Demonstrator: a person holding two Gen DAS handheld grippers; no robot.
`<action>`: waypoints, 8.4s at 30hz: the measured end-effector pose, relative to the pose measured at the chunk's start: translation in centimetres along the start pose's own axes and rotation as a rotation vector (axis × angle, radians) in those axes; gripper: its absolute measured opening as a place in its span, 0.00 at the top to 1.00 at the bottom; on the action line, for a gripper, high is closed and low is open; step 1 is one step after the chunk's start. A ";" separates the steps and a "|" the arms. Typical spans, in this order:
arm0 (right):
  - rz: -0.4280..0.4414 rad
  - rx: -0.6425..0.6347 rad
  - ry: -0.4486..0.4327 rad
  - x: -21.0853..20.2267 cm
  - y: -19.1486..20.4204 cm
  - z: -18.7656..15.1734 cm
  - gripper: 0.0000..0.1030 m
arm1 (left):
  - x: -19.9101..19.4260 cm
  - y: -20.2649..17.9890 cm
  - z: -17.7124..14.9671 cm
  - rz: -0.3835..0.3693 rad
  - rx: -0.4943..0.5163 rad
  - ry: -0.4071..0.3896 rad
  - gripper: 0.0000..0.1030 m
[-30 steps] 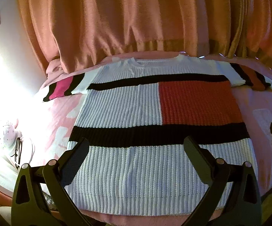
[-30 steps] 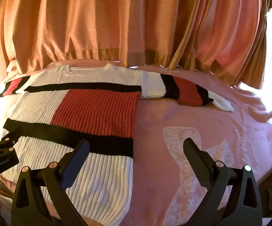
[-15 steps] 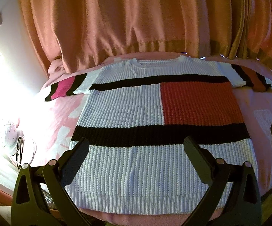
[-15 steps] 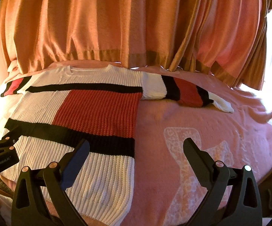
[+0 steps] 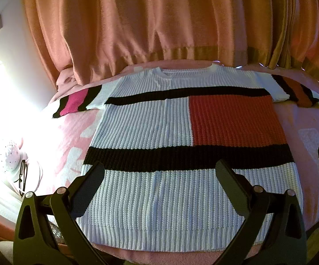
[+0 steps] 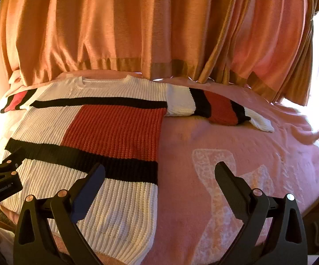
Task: Fold small clothes
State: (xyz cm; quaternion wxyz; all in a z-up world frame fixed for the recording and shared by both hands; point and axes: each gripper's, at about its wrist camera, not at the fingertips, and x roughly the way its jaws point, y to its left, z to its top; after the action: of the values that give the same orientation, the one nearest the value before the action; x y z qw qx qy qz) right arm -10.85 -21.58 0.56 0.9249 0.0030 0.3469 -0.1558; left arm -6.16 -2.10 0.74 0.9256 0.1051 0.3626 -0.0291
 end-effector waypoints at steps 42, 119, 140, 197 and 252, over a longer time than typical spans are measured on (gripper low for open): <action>-0.084 0.271 0.080 8.3 -18.4 7.5 0.05 | 2.2 0.7 4.5 -0.017 -0.061 -0.027 0.04; 0.084 -0.032 0.244 22.3 -3.7 12.6 0.39 | 25.3 4.0 16.5 -0.015 -0.232 0.088 0.85; 0.167 0.073 0.297 25.4 -4.6 12.7 0.56 | 26.5 7.9 15.6 -0.186 -0.451 0.125 0.92; 0.220 -0.114 0.265 22.3 -1.2 13.6 0.99 | 28.8 9.5 14.3 0.014 -0.324 0.158 0.86; 0.276 -0.044 0.158 16.7 0.0 12.9 0.43 | 20.5 1.8 14.1 -0.188 -0.177 0.167 0.35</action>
State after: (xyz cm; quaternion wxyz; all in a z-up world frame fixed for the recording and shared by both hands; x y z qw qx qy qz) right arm 9.27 -27.82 -0.33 0.9071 0.0429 0.4183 -0.0190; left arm 18.51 -2.93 -2.80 0.8911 -0.0092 0.4475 -0.0747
